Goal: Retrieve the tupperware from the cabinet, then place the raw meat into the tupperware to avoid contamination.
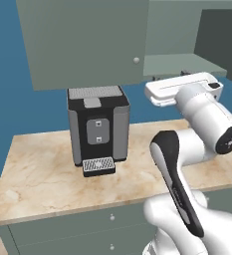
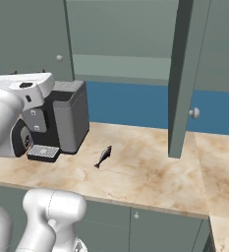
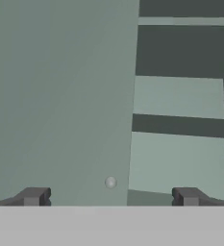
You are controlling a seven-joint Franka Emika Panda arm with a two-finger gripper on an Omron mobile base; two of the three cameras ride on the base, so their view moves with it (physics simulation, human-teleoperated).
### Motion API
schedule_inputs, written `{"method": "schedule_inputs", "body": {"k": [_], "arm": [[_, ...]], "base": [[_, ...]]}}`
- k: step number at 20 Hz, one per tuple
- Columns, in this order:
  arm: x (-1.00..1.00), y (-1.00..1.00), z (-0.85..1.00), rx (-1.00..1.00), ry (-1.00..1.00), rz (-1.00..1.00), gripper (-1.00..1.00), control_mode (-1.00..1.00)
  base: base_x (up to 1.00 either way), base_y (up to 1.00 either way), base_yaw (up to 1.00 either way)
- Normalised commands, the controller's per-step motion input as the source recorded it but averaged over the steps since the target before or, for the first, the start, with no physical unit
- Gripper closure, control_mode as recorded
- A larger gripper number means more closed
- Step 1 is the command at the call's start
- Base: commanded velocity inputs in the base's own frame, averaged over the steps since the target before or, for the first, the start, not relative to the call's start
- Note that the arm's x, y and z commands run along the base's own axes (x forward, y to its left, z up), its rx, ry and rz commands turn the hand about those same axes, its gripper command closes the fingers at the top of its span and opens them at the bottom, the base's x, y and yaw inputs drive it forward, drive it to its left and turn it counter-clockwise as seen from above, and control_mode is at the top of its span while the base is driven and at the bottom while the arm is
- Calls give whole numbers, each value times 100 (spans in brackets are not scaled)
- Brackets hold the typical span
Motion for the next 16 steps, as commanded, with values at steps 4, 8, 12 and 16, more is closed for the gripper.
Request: {"method": "schedule_inputs", "body": {"k": [4, 8, 12, 16], "arm": [[15, 1, 0, 0, 3, 0, -100, -100], [6, 0, -3, 0, 2, 0, -100, -100], [8, 0, -7, 0, 0, 0, -100, -100], [11, 0, -10, 0, 0, 0, -100, -100]], "base": [[0, 0, 0], [0, 0, 0], [0, 0, 0], [0, 0, 0]]}}
